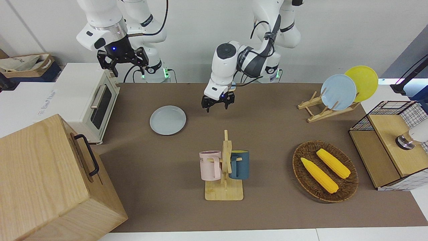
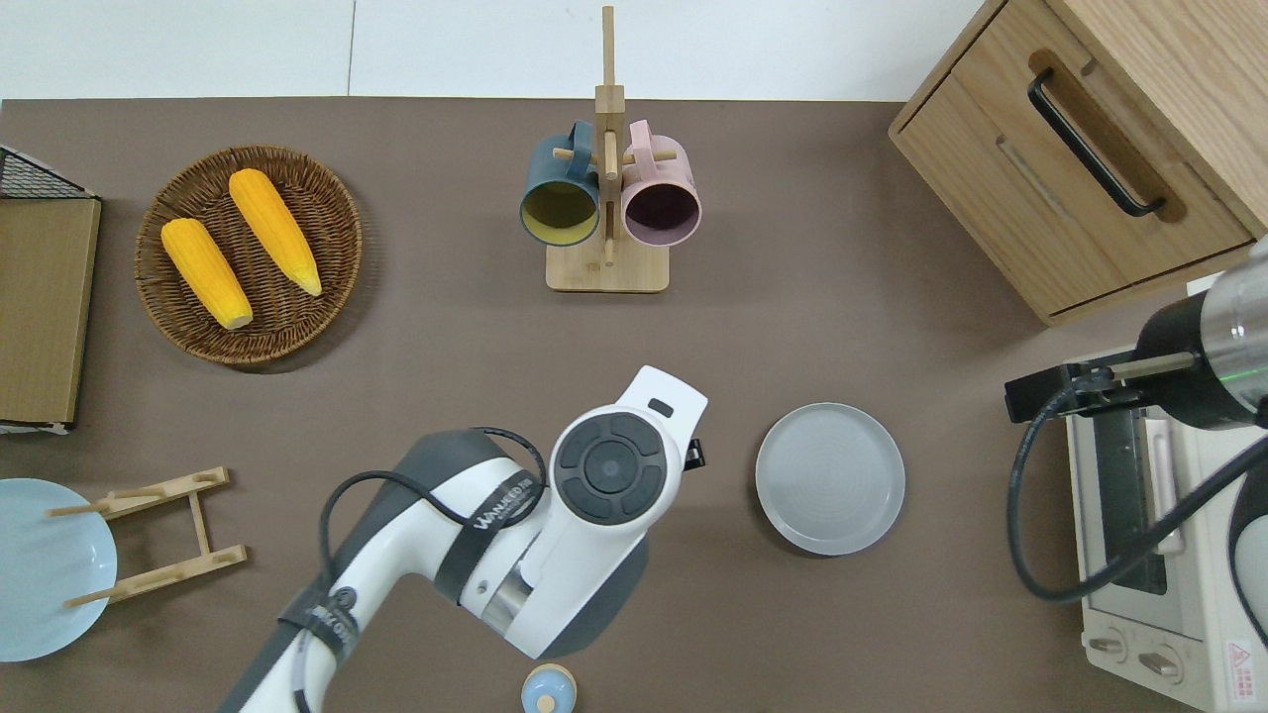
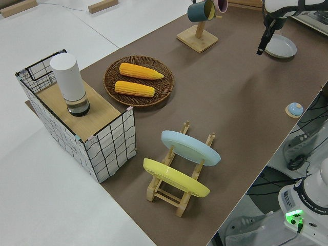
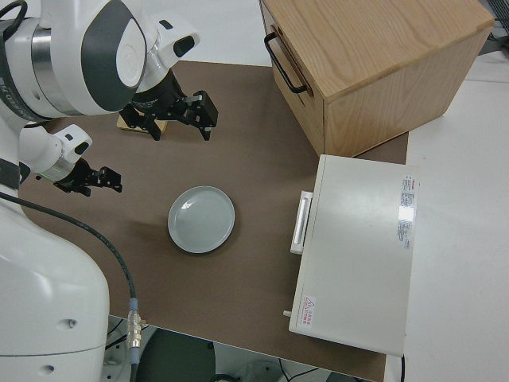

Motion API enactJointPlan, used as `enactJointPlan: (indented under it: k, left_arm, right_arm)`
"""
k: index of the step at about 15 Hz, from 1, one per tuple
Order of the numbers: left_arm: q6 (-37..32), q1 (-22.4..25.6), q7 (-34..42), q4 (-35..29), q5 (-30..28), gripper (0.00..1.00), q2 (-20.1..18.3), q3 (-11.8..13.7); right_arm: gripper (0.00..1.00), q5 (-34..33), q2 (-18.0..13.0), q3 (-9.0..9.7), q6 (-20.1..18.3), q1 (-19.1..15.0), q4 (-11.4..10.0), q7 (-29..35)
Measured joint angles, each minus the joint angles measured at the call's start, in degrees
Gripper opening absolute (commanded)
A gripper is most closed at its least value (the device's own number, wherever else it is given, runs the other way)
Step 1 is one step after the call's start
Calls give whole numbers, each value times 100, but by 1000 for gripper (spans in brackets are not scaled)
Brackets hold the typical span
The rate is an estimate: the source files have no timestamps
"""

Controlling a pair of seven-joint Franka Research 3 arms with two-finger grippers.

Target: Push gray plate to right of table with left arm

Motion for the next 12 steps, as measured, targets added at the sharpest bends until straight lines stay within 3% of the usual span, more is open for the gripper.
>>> enactJointPlan:
  k: [6, 12]
  left_arm:
    - [-1200, 1106, 1502, -14, -313, 991, -785, 25]
    - [-2085, 2452, 3665, -10, -327, 993, -1446, 79]
  right_arm:
    - [983, 0, 0, 0, 0, 0, 0, 0]
    - [983, 0, 0, 0, 0, 0, 0, 0]
